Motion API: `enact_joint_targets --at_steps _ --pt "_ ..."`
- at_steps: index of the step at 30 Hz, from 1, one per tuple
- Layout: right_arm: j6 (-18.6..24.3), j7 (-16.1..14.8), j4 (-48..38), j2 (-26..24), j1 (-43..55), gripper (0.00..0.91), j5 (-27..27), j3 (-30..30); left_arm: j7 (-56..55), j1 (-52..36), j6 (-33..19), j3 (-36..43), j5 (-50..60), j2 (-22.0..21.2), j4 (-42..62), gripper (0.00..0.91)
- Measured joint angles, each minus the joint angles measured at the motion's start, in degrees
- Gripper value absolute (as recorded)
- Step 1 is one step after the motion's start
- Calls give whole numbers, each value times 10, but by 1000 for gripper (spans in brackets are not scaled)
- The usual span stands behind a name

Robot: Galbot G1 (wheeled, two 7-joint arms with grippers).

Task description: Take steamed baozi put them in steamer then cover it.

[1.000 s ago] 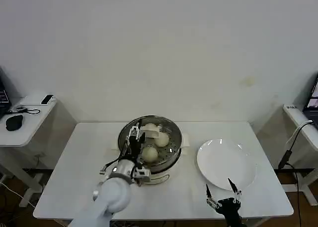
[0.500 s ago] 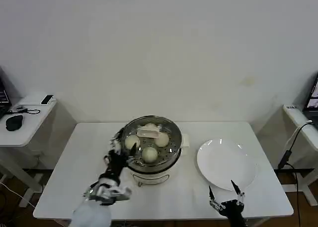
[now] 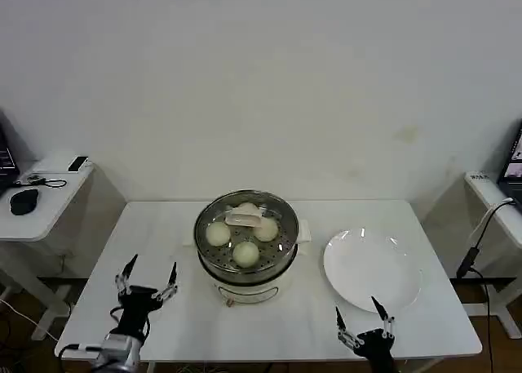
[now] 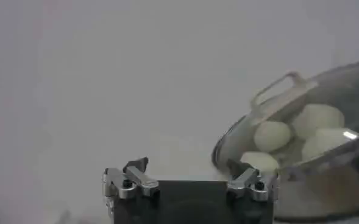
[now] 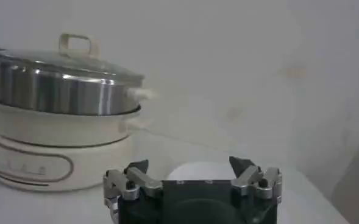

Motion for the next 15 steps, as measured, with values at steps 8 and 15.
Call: enact_joint_targets --at_steps 8,15 --pt "-13 -1 16 -8 -9 907 4 -9 -5 39 -52 -11 -44 -23 15 907" --pt "-18 0 23 -10 -14 907 4 -19 1 56 -79 -15 -51 -42 20 907"
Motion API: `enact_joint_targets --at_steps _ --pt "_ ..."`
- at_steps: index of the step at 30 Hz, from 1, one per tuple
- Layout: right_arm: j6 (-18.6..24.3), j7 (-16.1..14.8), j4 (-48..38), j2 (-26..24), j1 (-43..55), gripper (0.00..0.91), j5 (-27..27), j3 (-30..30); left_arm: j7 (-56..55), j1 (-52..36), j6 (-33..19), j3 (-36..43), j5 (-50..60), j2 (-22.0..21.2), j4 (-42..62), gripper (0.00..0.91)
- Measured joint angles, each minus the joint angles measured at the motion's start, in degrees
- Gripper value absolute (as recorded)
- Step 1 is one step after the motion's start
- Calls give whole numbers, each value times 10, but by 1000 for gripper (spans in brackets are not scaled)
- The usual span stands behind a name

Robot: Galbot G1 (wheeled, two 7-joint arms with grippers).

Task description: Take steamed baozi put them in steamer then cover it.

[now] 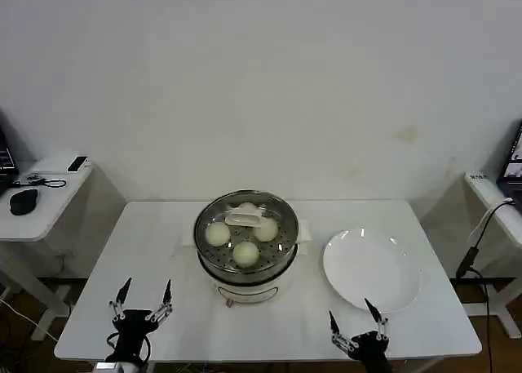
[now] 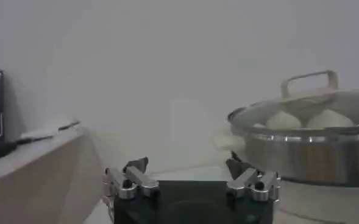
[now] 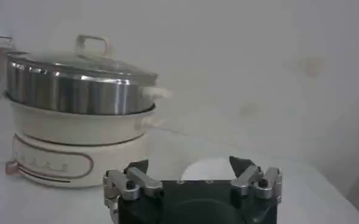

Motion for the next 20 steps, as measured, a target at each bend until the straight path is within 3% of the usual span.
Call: enact_joint_targets --at_steps 20 --pt "-20 2 14 -13 -1 907 18 -17 1 29 -4 -11 6 -15 8 907"
